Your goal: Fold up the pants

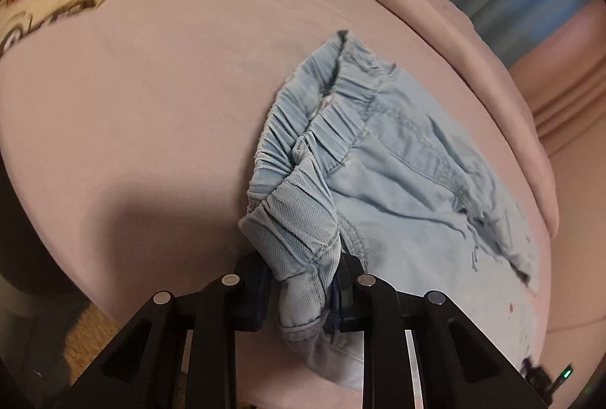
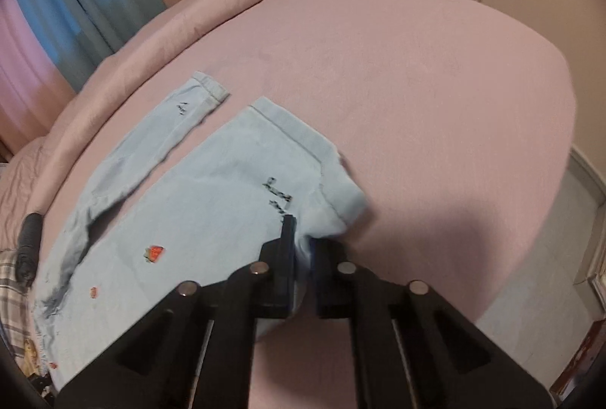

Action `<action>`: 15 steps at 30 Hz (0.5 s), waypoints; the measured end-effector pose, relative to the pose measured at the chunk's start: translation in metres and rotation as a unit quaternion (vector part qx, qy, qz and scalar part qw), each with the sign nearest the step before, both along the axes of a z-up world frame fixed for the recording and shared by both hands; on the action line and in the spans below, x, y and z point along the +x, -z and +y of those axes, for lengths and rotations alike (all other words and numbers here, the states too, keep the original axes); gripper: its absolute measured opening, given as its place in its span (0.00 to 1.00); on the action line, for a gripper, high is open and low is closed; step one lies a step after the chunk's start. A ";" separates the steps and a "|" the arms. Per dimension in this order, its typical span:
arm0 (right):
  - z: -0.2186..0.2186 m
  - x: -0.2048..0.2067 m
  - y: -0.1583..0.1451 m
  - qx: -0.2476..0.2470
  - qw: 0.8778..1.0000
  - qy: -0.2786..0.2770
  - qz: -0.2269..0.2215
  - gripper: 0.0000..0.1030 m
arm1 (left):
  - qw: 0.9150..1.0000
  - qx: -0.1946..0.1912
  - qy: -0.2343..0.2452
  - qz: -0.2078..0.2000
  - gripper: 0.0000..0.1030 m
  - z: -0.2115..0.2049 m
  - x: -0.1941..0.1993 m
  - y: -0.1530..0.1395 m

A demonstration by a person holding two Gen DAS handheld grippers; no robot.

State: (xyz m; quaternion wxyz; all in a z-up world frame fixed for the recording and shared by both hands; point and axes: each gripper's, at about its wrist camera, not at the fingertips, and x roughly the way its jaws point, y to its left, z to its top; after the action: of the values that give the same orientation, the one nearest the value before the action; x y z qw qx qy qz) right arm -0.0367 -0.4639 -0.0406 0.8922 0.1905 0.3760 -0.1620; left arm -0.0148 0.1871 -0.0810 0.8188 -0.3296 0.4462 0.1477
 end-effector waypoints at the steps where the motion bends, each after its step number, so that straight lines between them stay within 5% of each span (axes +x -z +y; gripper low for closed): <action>1: 0.001 -0.004 -0.007 -0.008 1.000 -0.007 -0.013 0.06 | 1.000 0.003 -0.004 -0.013 0.22 0.001 -0.006 -0.009; 5: 0.010 -0.024 -0.041 -0.036 0.997 -0.031 -0.060 0.05 | 0.998 -0.016 -0.006 -0.057 0.22 0.005 -0.030 -0.040; 9: 0.008 -0.049 -0.054 -0.052 0.996 -0.014 -0.072 0.05 | 0.999 0.020 0.005 -0.040 0.22 -0.001 -0.037 -0.042; 15: -0.008 -0.037 -0.006 -0.038 0.999 0.000 0.024 0.10 | 0.999 0.029 0.021 0.034 0.28 0.000 -0.024 0.002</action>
State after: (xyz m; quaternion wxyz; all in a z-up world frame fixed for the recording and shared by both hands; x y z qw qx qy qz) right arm -0.0739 -0.4723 -0.0344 0.8895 0.1527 0.3910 -0.1803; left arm -0.0391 0.1869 -0.0827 0.8152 -0.2912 0.4761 0.1550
